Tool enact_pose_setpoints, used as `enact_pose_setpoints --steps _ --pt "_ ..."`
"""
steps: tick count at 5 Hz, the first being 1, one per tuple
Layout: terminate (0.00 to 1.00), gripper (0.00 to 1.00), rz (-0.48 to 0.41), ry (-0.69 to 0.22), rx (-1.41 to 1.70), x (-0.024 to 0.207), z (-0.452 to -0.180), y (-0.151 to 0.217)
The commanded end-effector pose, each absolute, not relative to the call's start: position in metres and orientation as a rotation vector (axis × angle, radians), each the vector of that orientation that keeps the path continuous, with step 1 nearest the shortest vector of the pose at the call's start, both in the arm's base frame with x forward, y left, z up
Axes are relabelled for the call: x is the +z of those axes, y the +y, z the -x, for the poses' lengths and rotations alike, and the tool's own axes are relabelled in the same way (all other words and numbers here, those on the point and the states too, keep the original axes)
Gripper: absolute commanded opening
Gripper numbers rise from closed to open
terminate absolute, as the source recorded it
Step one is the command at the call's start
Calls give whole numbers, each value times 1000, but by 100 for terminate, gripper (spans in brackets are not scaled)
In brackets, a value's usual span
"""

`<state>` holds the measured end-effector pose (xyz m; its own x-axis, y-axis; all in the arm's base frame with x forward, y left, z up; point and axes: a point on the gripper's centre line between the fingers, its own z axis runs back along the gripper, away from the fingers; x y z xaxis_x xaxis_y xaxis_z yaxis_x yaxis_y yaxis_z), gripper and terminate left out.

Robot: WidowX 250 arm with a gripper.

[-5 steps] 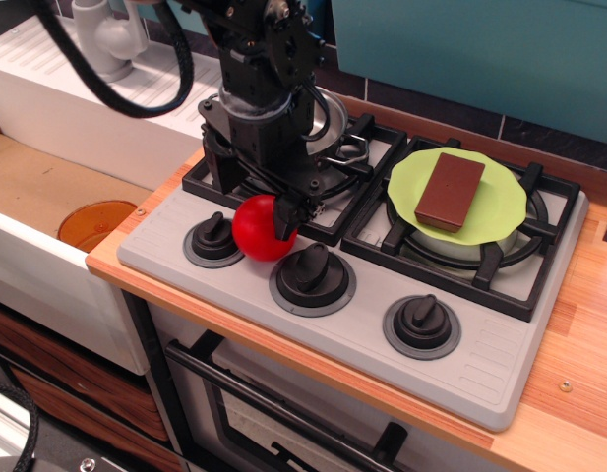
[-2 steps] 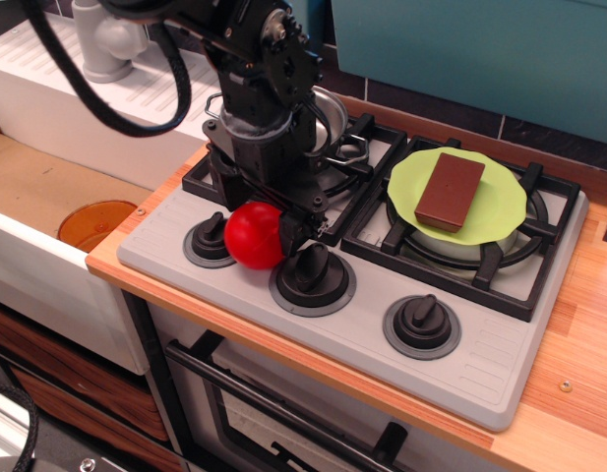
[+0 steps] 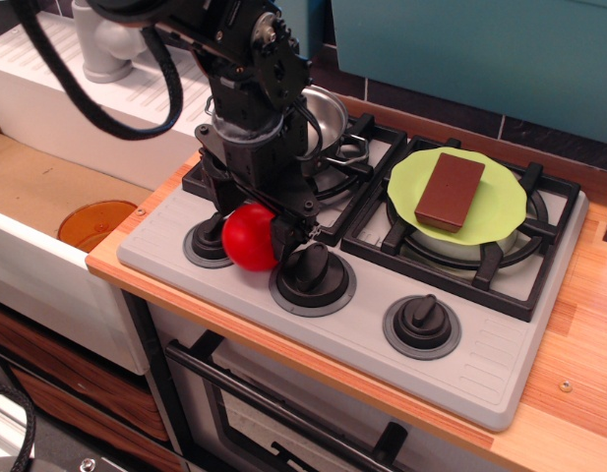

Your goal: Put chocolate on plate and apple in pot or pan on stove

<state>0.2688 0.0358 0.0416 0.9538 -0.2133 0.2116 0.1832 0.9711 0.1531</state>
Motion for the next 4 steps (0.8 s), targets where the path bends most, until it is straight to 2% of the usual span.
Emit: enact_pose_setpoints --steps 1,2,3,4 --pt "0 100 -131 -263 -194 47 -273 33" --pt "0 100 -126 -266 -192 46 -273 31" --pt "0 0 -119 -260 -188 42 -275 29" --pt "0 0 -107 -264 -193 40 -277 28"
